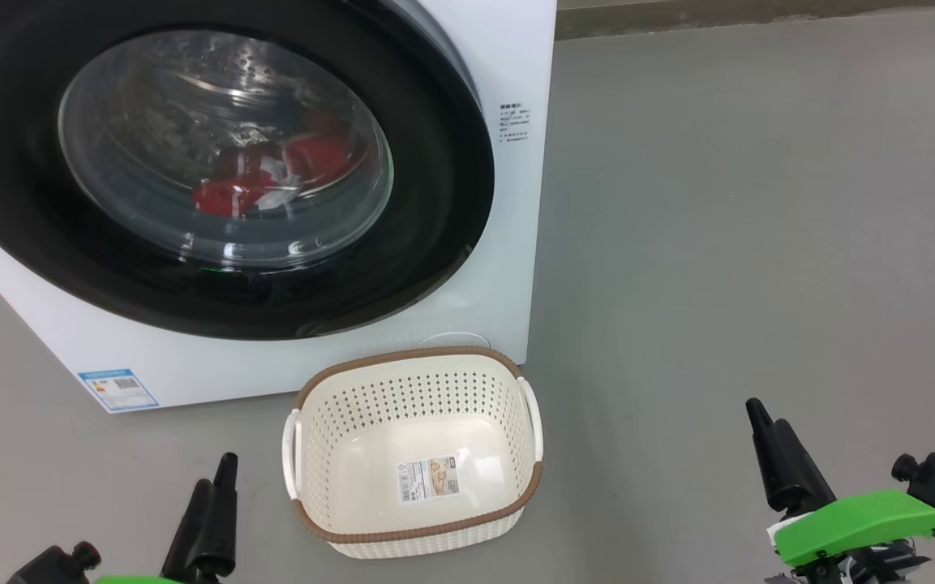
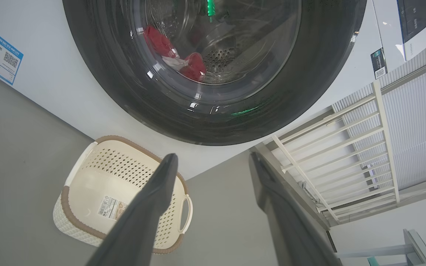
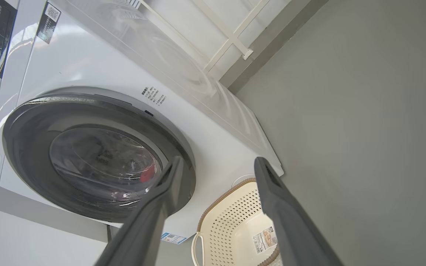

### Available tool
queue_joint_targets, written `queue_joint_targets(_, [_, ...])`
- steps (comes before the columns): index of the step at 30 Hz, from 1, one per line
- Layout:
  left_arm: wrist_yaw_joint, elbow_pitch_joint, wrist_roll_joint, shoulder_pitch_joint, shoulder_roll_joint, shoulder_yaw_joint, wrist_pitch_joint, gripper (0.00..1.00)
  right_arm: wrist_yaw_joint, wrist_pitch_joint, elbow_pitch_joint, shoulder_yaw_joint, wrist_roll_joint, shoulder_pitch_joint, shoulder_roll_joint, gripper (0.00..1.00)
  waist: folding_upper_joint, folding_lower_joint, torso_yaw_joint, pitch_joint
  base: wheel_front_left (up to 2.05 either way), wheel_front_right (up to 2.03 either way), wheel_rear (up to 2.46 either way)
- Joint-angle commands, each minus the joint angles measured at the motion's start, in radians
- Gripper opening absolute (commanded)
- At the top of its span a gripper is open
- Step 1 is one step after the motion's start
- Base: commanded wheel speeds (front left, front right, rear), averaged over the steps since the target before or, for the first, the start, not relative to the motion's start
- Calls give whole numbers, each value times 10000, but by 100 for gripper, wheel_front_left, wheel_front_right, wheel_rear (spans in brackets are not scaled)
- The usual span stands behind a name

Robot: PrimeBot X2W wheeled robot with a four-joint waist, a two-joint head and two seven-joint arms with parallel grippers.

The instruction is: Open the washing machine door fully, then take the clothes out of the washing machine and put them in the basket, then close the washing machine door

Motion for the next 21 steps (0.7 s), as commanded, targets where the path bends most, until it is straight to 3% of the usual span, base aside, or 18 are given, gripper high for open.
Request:
queue_joint_targets(1, [-41, -368, 435, -386, 102, 173, -130, 100, -1, -158, -328, 140, -466, -498, -167, 100, 0, -1, 0, 6, 0, 0, 0])
queue_joint_targets(21, [-52, -933, 3009, -498, 24, 501, -693, 100, -1, -717, -758, 210, -2809, -710, -129, 100, 0, -1, -45, 185, 0, 0, 0])
